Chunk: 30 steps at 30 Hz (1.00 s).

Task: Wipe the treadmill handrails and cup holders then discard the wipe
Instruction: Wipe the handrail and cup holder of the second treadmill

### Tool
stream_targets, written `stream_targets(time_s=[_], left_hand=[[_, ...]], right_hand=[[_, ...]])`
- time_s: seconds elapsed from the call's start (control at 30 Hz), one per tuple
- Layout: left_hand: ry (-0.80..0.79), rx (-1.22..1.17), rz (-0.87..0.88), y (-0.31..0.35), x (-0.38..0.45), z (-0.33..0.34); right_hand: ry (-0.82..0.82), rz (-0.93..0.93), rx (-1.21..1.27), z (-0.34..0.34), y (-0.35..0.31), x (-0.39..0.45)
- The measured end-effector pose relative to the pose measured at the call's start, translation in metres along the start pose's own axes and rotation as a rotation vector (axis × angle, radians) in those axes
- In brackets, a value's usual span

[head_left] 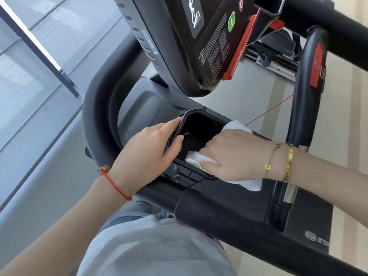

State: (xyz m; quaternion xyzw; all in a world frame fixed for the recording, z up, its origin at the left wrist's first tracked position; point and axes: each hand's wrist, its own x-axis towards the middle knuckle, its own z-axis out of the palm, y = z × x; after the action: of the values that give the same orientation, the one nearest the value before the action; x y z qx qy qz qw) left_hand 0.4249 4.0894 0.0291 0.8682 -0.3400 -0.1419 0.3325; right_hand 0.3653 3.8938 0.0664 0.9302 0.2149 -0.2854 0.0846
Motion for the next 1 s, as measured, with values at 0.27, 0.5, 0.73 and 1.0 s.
stream_targets(time_s=[0.27, 0.5, 0.73, 1.0], left_hand=[[0.029, 0.022, 0.008, 0.0, -0.003, 0.001], [0.028, -0.01, 0.03, -0.001, -0.001, 0.001], [0.056, 0.01, 0.036, -0.001, -0.002, 0.002], [0.052, 0.011, 0.048, -0.003, -0.002, 0.006]], right_hand=[[0.368, -0.118, 0.049, 0.013, 0.015, -0.037], [0.762, -0.432, -0.418, 0.001, 0.048, 0.005], [0.479, -0.452, -0.385, -0.001, 0.07, 0.009], [0.358, -0.397, -0.358, -0.005, 0.066, -0.006]])
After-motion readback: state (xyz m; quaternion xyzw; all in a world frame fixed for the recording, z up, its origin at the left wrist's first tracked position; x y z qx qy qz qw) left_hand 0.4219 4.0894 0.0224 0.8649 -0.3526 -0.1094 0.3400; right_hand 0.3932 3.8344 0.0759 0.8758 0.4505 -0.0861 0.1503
